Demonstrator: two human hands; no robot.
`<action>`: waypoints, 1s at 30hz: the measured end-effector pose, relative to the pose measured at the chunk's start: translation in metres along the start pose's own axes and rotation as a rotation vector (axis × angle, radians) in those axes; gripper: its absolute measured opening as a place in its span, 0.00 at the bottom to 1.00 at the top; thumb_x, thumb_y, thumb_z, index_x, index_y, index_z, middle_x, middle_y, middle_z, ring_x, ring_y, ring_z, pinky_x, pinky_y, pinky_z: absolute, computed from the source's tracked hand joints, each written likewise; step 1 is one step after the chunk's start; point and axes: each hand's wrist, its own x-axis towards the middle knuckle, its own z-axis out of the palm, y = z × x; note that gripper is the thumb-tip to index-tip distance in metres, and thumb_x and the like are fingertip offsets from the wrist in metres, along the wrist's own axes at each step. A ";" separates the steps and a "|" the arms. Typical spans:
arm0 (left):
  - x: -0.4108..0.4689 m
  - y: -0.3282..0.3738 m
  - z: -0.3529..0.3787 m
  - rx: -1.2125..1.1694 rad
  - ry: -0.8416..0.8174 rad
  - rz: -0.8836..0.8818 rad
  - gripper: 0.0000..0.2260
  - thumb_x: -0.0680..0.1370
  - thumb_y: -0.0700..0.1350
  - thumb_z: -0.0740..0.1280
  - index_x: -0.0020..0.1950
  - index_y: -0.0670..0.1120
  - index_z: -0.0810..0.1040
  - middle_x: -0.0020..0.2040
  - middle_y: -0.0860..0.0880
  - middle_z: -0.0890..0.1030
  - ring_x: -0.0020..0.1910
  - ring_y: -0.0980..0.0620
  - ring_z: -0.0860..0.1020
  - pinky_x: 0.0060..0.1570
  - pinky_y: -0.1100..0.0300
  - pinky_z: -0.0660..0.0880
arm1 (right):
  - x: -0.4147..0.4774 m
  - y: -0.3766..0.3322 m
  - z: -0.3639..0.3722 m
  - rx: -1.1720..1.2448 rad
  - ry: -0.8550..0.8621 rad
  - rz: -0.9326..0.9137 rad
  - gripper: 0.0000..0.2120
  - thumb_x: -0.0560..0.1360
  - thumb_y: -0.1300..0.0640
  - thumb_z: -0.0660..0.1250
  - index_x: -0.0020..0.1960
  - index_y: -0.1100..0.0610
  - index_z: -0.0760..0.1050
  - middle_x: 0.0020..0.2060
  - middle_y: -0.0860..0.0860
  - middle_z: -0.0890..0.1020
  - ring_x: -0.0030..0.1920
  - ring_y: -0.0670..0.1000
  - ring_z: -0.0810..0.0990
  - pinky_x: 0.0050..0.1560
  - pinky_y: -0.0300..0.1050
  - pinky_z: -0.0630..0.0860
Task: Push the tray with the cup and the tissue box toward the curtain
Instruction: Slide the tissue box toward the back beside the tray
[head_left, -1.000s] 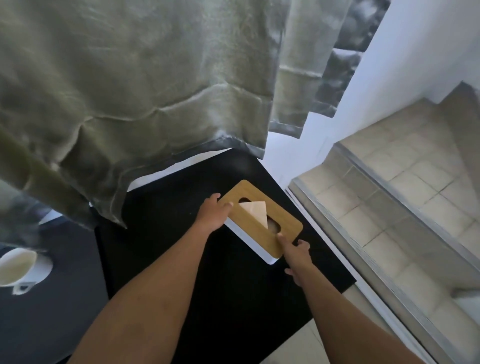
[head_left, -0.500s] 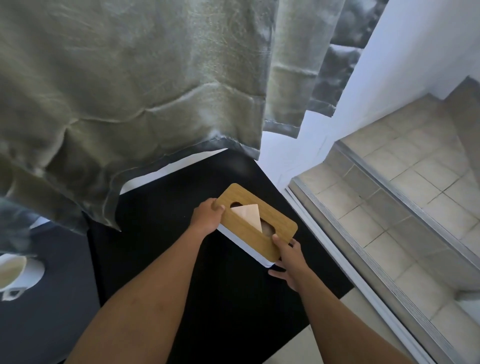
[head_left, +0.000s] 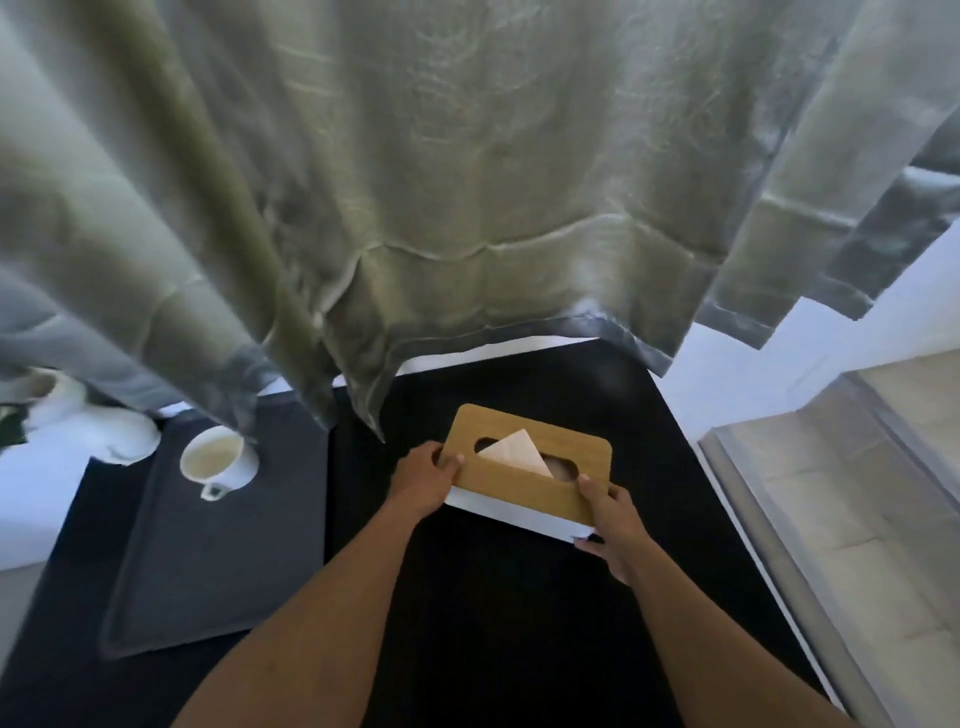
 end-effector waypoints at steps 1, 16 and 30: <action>-0.001 -0.006 -0.003 -0.004 0.011 0.000 0.22 0.79 0.55 0.63 0.70 0.47 0.72 0.62 0.46 0.78 0.59 0.47 0.77 0.61 0.47 0.75 | 0.002 0.001 0.005 -0.006 -0.001 0.002 0.31 0.76 0.44 0.65 0.74 0.51 0.58 0.67 0.58 0.68 0.64 0.61 0.71 0.62 0.63 0.74; 0.037 -0.044 -0.033 -0.205 0.107 -0.063 0.21 0.80 0.54 0.63 0.69 0.46 0.71 0.62 0.45 0.78 0.58 0.46 0.77 0.58 0.51 0.74 | 0.039 -0.048 0.073 -0.184 -0.065 -0.099 0.26 0.78 0.48 0.64 0.73 0.54 0.64 0.64 0.56 0.70 0.63 0.59 0.71 0.64 0.62 0.72; 0.098 -0.034 -0.061 -0.290 0.225 -0.119 0.21 0.80 0.55 0.64 0.68 0.45 0.72 0.65 0.43 0.77 0.64 0.41 0.76 0.60 0.49 0.71 | 0.091 -0.104 0.131 -0.278 -0.037 -0.187 0.25 0.79 0.47 0.62 0.72 0.55 0.65 0.67 0.57 0.71 0.65 0.59 0.73 0.62 0.59 0.76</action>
